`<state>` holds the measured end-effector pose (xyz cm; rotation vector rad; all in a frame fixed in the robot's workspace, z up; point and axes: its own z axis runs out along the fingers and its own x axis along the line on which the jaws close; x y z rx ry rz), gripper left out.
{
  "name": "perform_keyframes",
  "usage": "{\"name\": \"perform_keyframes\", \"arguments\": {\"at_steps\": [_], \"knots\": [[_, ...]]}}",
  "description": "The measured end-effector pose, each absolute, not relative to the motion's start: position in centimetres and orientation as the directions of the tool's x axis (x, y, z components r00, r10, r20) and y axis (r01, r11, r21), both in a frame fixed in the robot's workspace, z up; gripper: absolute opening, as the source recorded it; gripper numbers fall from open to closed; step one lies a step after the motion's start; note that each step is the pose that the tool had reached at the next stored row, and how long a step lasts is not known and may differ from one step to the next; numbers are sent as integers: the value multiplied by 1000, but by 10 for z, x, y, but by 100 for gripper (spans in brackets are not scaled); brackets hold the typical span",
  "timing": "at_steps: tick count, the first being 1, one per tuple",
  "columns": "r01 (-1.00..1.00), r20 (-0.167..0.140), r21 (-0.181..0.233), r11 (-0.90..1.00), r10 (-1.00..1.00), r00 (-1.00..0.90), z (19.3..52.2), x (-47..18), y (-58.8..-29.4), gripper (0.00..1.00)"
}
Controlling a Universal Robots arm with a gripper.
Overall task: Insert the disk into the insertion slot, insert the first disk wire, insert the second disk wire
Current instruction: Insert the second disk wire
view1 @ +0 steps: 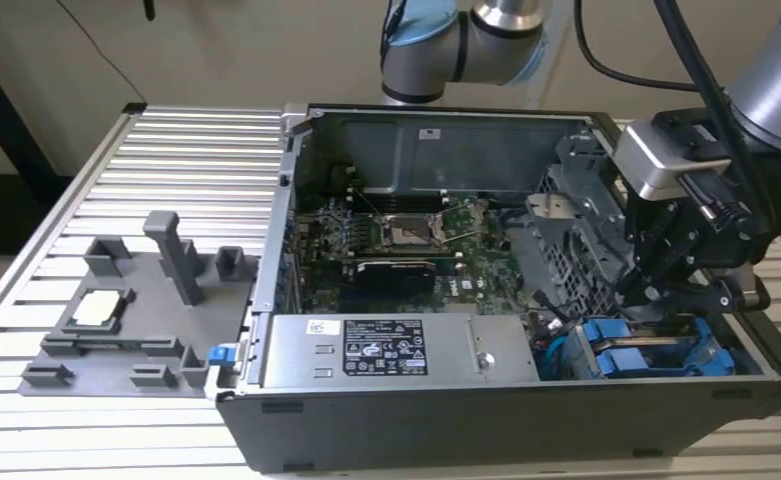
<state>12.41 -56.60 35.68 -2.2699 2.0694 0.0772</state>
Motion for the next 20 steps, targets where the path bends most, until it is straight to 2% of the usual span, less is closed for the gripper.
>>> {"name": "perform_keyframes", "arguments": {"at_steps": [20], "knots": [[-999, -84, -16, -28, -996, 29, 350, 137, -577, 16]]}}
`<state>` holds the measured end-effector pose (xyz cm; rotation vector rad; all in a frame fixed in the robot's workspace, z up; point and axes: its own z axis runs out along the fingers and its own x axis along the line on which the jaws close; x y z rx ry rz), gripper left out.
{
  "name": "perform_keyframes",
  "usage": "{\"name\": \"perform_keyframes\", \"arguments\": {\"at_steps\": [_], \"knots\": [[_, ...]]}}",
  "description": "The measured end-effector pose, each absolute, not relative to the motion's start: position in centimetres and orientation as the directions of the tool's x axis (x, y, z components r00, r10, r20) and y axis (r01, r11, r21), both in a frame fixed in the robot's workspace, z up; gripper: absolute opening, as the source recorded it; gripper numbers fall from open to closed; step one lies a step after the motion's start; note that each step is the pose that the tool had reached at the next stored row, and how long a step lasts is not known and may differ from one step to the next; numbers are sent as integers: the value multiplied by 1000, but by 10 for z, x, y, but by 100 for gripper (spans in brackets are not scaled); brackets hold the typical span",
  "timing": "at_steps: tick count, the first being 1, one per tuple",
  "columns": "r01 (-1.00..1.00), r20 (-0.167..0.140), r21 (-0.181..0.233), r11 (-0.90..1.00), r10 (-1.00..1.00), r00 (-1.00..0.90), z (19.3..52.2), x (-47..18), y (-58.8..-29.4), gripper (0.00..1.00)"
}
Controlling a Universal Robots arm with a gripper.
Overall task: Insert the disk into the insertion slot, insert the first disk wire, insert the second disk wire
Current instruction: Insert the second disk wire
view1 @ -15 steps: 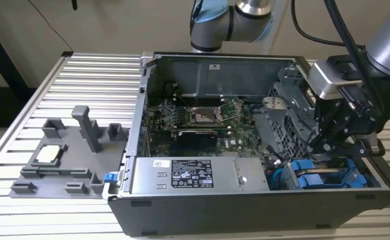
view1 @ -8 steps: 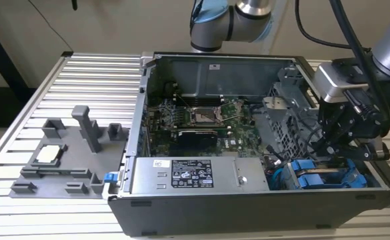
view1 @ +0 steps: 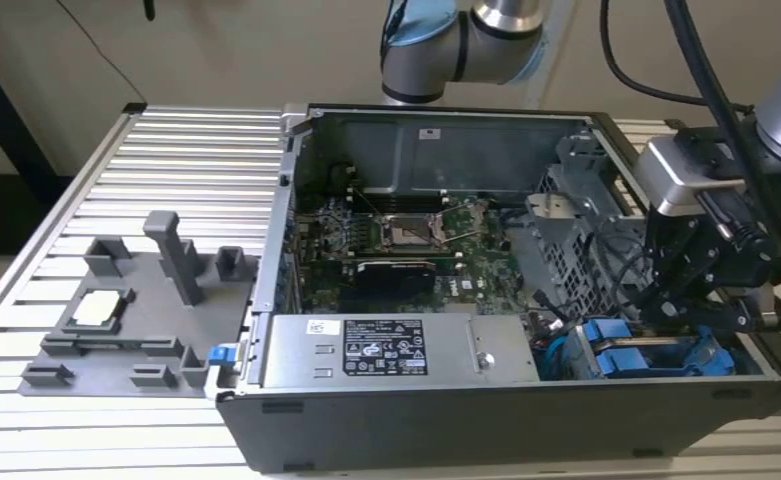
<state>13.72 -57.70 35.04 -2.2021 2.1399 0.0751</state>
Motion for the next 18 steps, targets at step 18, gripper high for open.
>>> {"name": "perform_keyframes", "arguments": {"at_steps": [18], "knots": [[-1000, -86, -20, -23, -996, 24, 343, 144, -579, 16]]}}
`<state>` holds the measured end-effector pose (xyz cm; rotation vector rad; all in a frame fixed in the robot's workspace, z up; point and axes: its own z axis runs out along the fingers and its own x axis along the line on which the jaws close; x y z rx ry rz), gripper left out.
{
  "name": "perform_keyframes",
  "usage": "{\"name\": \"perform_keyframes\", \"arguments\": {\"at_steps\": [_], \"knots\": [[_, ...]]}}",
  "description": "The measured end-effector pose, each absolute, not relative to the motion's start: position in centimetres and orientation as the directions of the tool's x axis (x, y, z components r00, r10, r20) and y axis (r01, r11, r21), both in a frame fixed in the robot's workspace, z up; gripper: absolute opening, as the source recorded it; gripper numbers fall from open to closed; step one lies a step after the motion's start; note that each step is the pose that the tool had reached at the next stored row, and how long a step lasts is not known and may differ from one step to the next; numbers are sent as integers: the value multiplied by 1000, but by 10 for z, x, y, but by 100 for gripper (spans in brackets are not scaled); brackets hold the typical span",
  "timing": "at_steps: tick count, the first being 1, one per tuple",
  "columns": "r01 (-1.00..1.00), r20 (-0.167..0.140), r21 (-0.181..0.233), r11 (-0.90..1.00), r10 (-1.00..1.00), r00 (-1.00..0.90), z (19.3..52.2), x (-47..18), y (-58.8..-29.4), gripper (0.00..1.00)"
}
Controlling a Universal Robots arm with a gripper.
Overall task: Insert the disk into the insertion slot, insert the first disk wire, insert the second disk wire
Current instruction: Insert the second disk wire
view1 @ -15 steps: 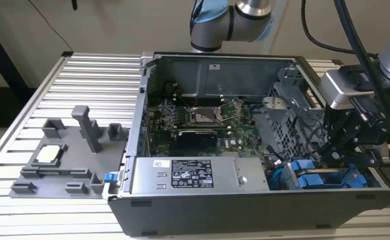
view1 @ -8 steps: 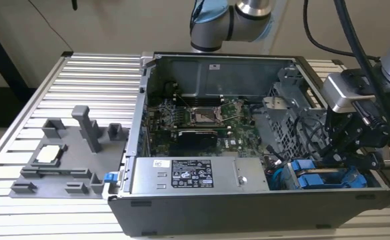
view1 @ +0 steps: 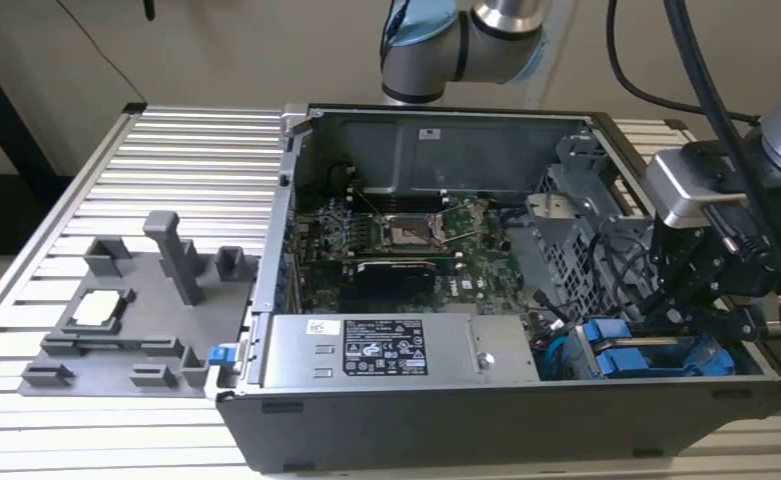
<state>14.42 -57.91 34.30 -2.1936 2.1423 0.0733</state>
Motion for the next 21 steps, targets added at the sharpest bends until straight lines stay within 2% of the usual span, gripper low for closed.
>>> {"name": "perform_keyframes", "arguments": {"at_steps": [11, 12, 21], "knots": [[-999, -91, -25, -23, -996, 25, 337, 144, -579, 16], [-999, -90, -25, -23, -996, 25, 337, 144, -579, 24], [-999, -90, -24, -23, -996, 25, 354, 144, -579, 24]]}}
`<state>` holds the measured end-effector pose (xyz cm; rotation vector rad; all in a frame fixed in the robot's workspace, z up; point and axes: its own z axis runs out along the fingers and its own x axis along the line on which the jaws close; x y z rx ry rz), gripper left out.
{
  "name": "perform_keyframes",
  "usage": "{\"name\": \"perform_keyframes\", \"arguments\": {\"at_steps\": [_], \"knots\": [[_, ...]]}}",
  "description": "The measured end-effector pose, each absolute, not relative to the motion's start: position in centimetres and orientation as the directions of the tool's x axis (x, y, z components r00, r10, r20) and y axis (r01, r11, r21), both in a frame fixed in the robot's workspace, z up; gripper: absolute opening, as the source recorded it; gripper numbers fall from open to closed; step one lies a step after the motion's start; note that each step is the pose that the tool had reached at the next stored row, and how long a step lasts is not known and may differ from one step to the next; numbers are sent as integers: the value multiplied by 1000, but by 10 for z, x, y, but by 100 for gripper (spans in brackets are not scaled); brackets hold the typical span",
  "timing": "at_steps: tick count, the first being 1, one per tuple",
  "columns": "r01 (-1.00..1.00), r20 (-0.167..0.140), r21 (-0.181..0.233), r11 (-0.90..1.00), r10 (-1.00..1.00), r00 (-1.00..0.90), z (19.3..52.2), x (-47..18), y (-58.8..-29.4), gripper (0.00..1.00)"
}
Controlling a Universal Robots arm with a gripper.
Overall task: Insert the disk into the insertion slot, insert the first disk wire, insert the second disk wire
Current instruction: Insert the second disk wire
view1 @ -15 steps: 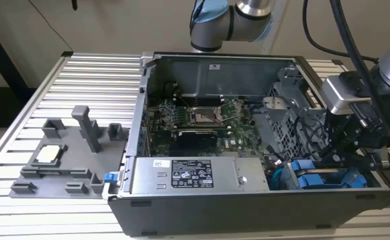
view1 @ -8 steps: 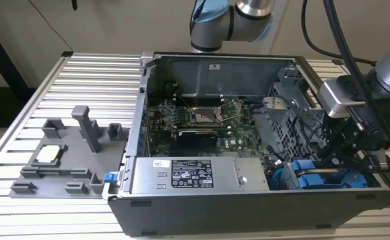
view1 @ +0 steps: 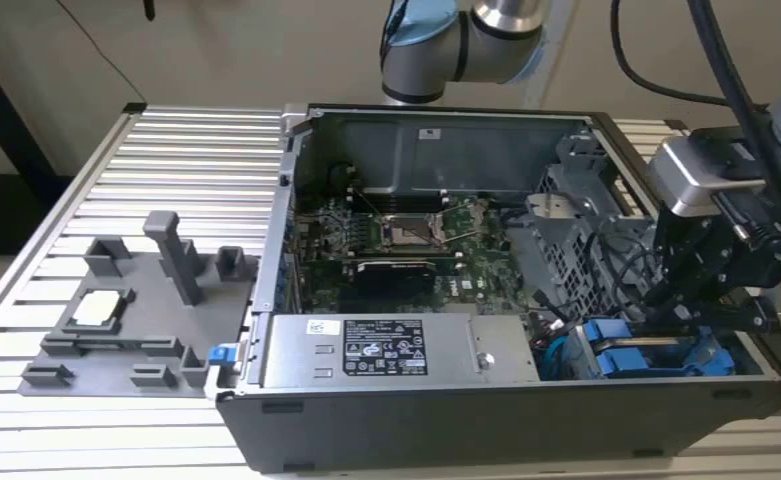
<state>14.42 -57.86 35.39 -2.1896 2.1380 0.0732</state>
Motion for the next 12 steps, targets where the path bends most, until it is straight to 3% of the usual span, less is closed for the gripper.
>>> {"name": "perform_keyframes", "arguments": {"at_steps": [12], "knots": [[-999, -90, -24, -23, -996, 25, 384, 144, -579, 24]]}}
